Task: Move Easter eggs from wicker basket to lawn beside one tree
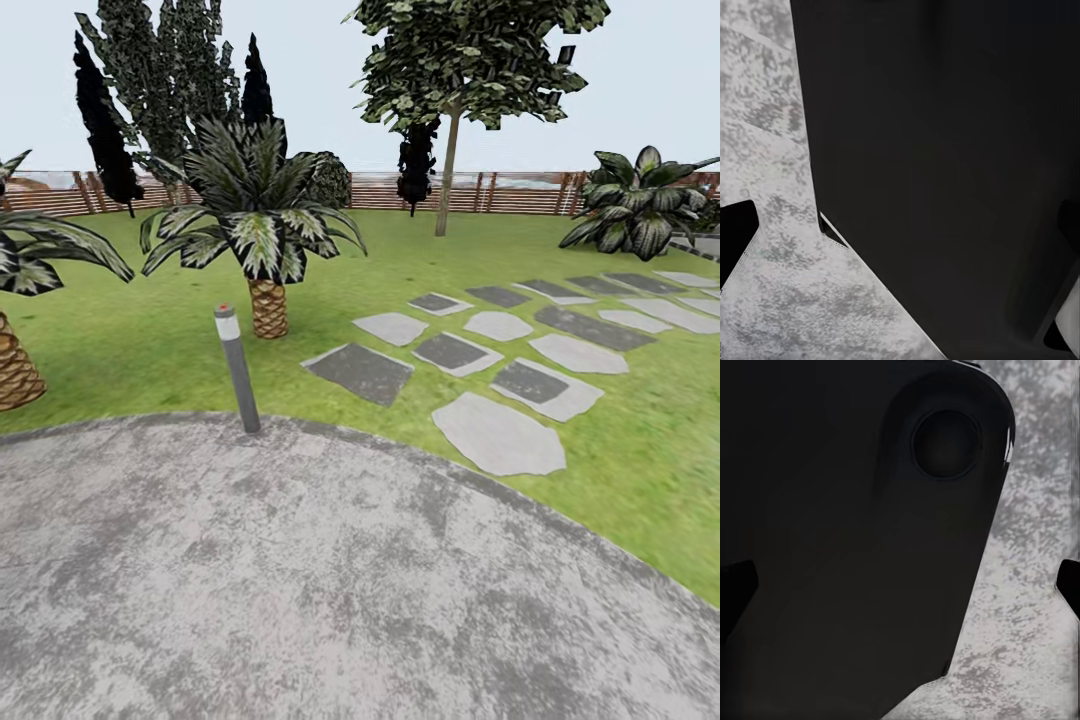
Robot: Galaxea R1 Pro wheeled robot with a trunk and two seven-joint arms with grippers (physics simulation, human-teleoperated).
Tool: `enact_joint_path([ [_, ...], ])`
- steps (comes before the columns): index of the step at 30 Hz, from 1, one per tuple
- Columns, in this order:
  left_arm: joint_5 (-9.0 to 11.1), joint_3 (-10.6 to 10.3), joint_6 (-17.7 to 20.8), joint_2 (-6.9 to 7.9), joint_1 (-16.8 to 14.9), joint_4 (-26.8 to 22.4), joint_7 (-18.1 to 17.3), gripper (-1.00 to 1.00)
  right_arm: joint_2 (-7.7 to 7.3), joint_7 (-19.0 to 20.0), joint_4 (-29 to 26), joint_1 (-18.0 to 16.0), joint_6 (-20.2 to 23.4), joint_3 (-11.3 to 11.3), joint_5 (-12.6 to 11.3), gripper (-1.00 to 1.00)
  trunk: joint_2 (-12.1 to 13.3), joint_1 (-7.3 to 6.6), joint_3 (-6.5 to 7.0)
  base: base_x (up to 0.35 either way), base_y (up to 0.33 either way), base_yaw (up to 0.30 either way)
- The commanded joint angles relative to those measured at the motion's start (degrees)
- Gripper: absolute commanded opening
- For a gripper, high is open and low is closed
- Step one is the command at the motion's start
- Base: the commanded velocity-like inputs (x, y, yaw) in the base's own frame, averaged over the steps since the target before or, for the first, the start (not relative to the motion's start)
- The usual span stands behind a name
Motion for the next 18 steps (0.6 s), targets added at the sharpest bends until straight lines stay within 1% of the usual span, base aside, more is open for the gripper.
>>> enact_joint_path([
  [1, 0.1, 0.0, 0.1, 0.0, 0.0, 0.0, 0.0, 1.0, -0.01, 0.0, 0.0, 0.0, -0.1, 0.2, 0.4, 1.0, 0.0, 0.03, -0.05, 0.337, 0.0, 0.0],
  [18, 0.1, 0.1, 0.1, 0.0, 0.0, 0.0, 0.0, 1.0, -0.04, 0.0, 0.0, 0.0, -0.1, 0.2, 0.4, 1.0, 0.0, 0.03, -0.05, 0.337, 0.0, 0.0],
])
